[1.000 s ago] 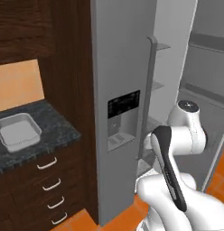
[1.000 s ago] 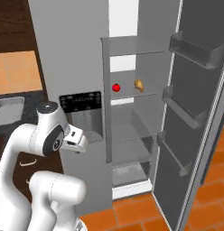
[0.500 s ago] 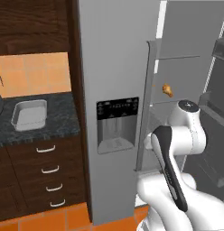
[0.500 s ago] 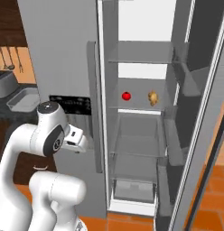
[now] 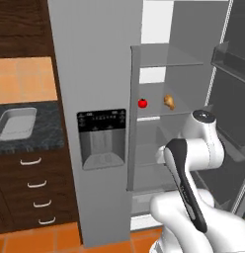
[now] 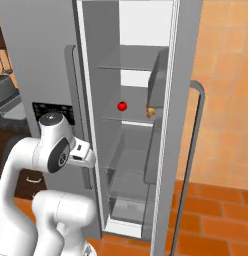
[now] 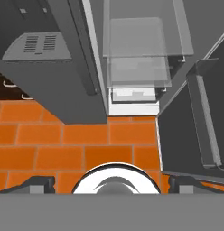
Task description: Place one tomato and one chicken drumstick in each tupperware on the nearby counter, to pack two identical lunches.
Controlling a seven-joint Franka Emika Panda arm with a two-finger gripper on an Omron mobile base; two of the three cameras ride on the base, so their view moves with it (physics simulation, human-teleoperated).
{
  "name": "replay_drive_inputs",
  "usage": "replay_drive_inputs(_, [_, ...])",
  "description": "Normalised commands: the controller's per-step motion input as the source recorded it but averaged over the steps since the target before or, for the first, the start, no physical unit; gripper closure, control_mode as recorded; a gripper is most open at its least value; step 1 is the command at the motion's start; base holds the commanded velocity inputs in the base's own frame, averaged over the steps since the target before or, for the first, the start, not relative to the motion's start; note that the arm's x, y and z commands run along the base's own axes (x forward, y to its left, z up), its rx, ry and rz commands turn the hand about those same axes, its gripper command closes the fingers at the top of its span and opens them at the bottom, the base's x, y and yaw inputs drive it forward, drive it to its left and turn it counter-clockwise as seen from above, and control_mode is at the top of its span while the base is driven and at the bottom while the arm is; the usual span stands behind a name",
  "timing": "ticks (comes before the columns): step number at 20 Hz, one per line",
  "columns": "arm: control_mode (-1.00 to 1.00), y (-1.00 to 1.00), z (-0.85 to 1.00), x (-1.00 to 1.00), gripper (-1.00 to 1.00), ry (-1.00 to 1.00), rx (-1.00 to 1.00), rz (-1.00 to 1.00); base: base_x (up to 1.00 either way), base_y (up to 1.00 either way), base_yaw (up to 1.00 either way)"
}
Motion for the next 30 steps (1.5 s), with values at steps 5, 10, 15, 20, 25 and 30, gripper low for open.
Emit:
replay_drive_inputs(5, [1.0, 0.0, 0.0, 0.0, -1.0, 0.0, 0.0, 0.0, 0.24, -0.12, -0.21])
replay_drive_inputs(10, [1.0, 0.0, 0.0, 0.0, -1.0, 0.0, 0.0, 0.0, 0.4, -0.23, -0.17])
replay_drive_inputs(15, [1.0, 0.0, 0.0, 0.0, -1.0, 0.0, 0.0, 0.0, 0.56, -0.43, 0.0])
replay_drive_inputs(20, [1.0, 0.0, 0.0, 0.0, -1.0, 0.0, 0.0, 0.0, 0.5, -0.35, -0.07])
replay_drive_inputs(25, [1.0, 0.0, 0.0, 0.0, -1.0, 0.0, 0.0, 0.0, 0.46, 0.3, 0.0])
replay_drive_inputs(30, [1.0, 0.0, 0.0, 0.0, -1.0, 0.0, 0.0, 0.0, 0.45, -0.03, 0.1])
